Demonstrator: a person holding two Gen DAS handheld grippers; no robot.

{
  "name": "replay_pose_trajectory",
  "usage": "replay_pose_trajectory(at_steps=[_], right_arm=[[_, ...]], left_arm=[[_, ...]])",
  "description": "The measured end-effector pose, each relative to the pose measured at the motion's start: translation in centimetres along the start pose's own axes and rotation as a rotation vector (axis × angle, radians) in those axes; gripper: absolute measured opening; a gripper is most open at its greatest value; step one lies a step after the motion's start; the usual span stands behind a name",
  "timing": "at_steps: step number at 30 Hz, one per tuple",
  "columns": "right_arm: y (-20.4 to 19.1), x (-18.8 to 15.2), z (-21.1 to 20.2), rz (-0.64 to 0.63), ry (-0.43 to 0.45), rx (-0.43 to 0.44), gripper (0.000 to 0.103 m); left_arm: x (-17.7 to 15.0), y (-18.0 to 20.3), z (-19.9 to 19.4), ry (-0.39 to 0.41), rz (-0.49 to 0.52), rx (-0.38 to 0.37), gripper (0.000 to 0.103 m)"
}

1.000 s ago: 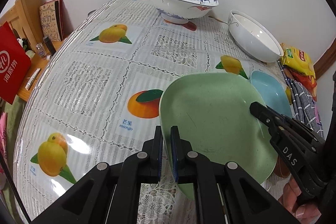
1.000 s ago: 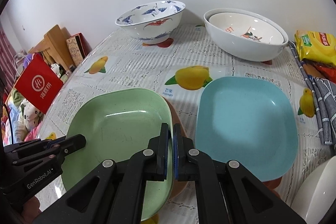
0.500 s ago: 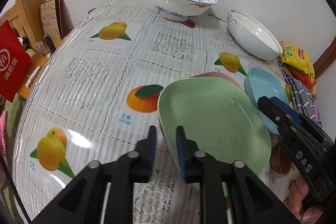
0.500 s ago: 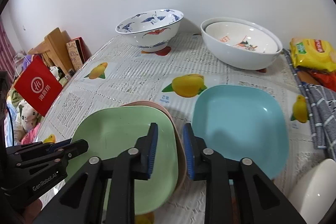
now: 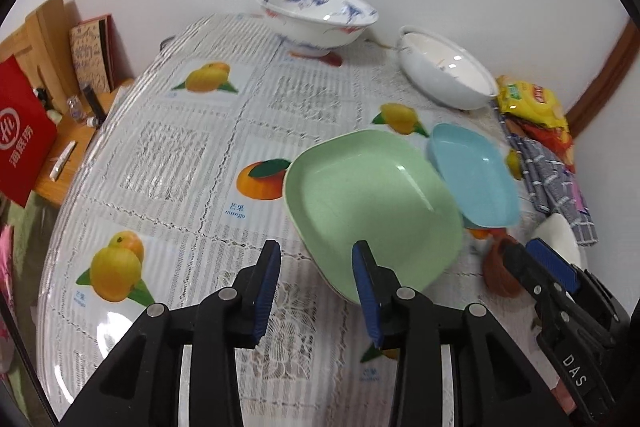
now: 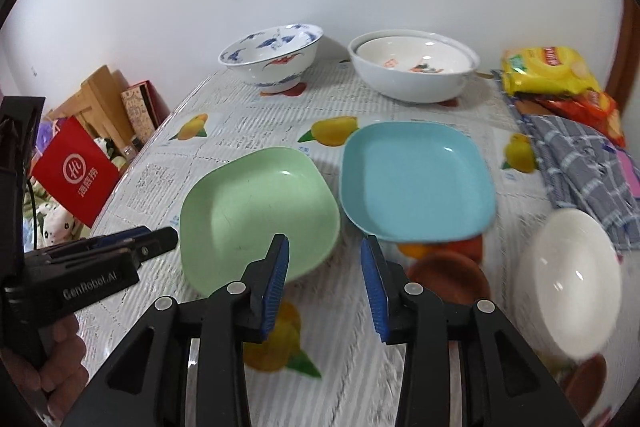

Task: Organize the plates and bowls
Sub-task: 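Lower the green plate onto the tablecloth and open the right tool, then move the right tool to the blue plate rim and close on it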

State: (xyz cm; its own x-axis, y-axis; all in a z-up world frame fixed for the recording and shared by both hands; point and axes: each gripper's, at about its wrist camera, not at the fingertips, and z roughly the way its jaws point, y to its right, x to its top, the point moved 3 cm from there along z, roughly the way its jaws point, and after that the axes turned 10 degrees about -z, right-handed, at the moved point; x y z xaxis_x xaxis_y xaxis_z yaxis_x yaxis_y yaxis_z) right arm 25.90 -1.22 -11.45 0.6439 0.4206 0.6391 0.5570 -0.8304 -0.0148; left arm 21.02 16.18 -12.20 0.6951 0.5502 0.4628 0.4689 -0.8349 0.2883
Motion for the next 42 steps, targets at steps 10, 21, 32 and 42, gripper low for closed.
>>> replay_pose_trajectory(at_steps=[10,21,32,42], right_arm=[[0.1,-3.1,-8.7,0.090,0.033,-0.276,0.074],[1.1,-8.1,-14.9,0.308,0.005,-0.387,0.083],[1.4,-11.2,-18.4,0.250,0.053,-0.393,0.083],[3.3,-10.1,-17.5,0.245,0.069,-0.365,0.083]], left_arm=[[-0.8,1.0,-4.8,0.028,0.125,-0.125,0.036],[-4.8,4.2,-7.1,-0.016,0.258,-0.223,0.036],[-7.3,5.0,-8.9,-0.001,0.236,-0.232,0.036],[-5.5,6.7,-7.7,0.010,0.245,-0.194,0.037]])
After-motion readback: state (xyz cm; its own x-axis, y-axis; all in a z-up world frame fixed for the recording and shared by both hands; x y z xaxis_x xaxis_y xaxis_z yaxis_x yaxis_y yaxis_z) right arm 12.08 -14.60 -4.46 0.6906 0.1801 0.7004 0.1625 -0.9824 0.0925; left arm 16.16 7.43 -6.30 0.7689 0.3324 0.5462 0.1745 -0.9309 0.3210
